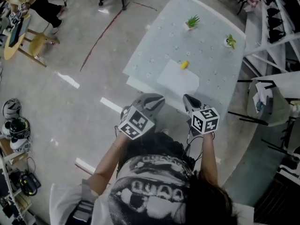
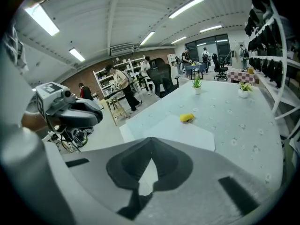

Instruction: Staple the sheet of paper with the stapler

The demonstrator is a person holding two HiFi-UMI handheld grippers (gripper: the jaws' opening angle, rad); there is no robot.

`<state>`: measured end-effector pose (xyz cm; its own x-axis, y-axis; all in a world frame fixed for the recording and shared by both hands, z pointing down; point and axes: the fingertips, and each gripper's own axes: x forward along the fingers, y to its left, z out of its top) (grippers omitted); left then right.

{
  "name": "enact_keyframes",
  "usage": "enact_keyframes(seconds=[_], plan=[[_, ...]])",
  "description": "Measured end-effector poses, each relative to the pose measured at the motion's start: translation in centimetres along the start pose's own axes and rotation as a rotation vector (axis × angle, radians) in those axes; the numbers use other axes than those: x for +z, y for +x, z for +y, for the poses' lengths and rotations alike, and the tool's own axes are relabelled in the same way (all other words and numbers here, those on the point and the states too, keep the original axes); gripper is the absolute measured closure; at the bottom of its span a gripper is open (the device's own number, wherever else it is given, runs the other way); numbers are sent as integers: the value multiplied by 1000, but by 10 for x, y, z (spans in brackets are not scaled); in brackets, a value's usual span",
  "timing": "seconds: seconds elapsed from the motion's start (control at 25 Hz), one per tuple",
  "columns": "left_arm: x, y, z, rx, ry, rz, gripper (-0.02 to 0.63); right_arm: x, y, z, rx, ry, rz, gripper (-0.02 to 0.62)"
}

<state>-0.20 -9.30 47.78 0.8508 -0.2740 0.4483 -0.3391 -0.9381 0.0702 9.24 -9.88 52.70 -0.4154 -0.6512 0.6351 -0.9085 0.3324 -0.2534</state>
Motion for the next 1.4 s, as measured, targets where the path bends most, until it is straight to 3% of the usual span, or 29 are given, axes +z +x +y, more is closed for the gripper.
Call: enact_keyframes(seconds=[0.28, 0.6, 0.8, 1.12, 1.4], plan=[[-3, 2, -41, 8, 19, 29, 580, -26, -46, 12, 2, 50, -88, 598], [3, 6, -149, -21, 51, 34, 580, -67, -120, 29, 15, 70, -198, 600], [-5, -5, -200, -7, 31, 27, 580, -87, -156, 49, 38, 29, -247, 600], [-2, -26, -239, 55, 36, 1, 580, -104, -202, 72, 57, -54, -344, 600], [0, -31, -260, 60, 59, 1, 580, -113, -228, 84, 41, -114, -409, 598]])
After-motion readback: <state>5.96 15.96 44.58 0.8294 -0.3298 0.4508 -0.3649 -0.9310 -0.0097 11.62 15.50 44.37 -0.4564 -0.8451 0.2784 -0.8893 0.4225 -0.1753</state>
